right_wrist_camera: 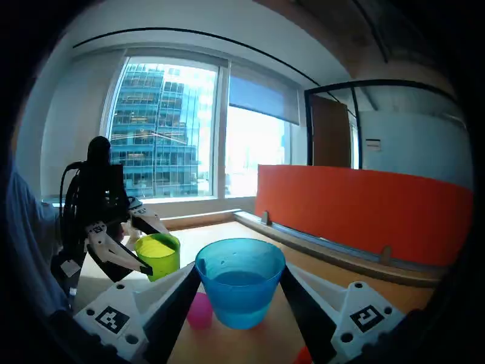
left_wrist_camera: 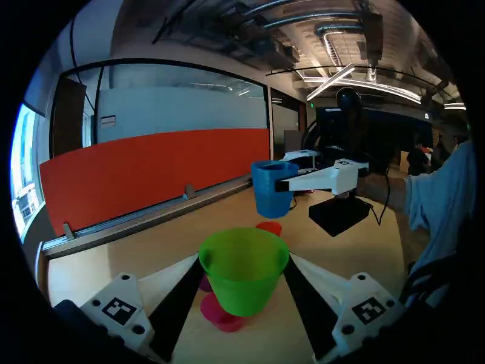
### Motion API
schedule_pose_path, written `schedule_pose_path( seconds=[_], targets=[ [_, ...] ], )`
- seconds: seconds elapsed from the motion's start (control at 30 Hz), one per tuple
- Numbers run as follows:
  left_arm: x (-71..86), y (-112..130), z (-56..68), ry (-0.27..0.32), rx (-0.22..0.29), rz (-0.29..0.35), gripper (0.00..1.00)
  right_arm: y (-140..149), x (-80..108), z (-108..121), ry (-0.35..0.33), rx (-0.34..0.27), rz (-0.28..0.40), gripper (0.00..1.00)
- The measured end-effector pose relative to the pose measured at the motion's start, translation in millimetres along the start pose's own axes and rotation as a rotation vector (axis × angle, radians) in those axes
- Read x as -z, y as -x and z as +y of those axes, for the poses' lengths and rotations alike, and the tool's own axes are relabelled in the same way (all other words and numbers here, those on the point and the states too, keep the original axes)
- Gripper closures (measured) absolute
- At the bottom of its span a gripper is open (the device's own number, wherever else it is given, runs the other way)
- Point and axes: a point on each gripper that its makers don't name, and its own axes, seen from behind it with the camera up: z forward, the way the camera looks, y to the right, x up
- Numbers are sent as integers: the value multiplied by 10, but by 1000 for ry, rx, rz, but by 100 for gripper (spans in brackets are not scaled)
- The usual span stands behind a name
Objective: Pour water
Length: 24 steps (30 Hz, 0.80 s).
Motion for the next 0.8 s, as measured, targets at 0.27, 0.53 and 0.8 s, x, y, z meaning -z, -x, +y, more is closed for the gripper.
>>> schedule_pose_path(
  seconds=[0.27,0.53,0.8],
  targets=[
    [-24,-25,40,12,8,18,12,-181,14,35,0,1,23,10],
    [-71,-51,85,19,10,38,12,-359,7,26,-8,31,34,9],
    [-112,-96,154,32,15,61,12,-530,-6,-19,-23,70,40,10]
  ],
)
